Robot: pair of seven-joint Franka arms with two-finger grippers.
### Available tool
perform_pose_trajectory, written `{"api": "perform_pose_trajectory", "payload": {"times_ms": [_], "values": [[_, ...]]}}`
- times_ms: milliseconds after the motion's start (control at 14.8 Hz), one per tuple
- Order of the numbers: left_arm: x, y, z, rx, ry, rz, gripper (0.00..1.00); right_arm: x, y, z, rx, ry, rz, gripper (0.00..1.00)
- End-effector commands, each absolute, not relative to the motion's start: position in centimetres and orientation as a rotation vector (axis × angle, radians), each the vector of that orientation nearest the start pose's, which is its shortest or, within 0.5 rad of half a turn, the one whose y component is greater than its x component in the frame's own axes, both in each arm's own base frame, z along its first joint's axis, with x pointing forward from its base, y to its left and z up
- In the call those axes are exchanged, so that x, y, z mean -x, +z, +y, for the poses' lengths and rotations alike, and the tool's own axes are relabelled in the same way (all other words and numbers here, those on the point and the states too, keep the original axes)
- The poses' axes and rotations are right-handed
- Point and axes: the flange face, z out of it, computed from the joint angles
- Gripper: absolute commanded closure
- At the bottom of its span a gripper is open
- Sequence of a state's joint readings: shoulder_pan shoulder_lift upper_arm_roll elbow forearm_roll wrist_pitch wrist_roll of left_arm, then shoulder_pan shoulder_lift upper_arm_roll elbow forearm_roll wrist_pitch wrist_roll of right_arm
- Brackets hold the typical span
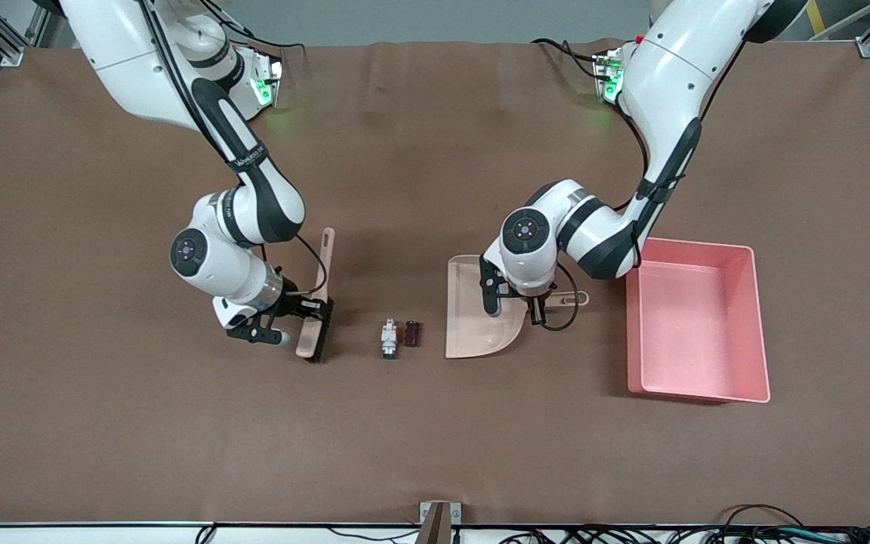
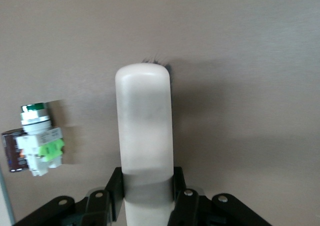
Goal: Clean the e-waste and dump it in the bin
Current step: 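Carry the brush with the right gripper toward the switch and capacitor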
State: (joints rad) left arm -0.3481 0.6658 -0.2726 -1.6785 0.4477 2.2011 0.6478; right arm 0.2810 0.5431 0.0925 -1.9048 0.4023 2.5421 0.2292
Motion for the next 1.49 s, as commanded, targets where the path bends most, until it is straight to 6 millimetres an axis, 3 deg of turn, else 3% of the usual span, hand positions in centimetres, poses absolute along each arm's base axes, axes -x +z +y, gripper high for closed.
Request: {"api": "perform_pose_trajectory", "payload": {"times_ms": [0,406,609,947,1083,1421], "values": [[-56.3,22.4,-36.2,2.13,0.147,2.039,0.59,-60.6,21.7,24.0,2.796,0.007,0.275,0.99],[-56.4,23.0,-36.2,2.129,0.134,2.038,0.59,-60.7,21.1,29.7,2.728,0.022,0.277,0.99],[-56.4,23.1,-36.1,2.127,0.134,2.039,0.63,-60.5,20.5,30.3,2.727,0.031,0.288,0.99],[-56.3,23.1,-36.5,2.112,0.133,2.06,0.73,-60.6,20.1,33.4,2.704,0.036,0.283,0.99],[-56.3,23.2,-36.5,2.111,0.133,2.061,0.74,-60.0,20.2,35.8,2.684,0.041,0.271,0.99],[-56.0,23.1,-36.4,2.08,0.177,2.086,0.74,-59.4,19.5,38.1,2.664,0.019,0.262,0.99]]}}
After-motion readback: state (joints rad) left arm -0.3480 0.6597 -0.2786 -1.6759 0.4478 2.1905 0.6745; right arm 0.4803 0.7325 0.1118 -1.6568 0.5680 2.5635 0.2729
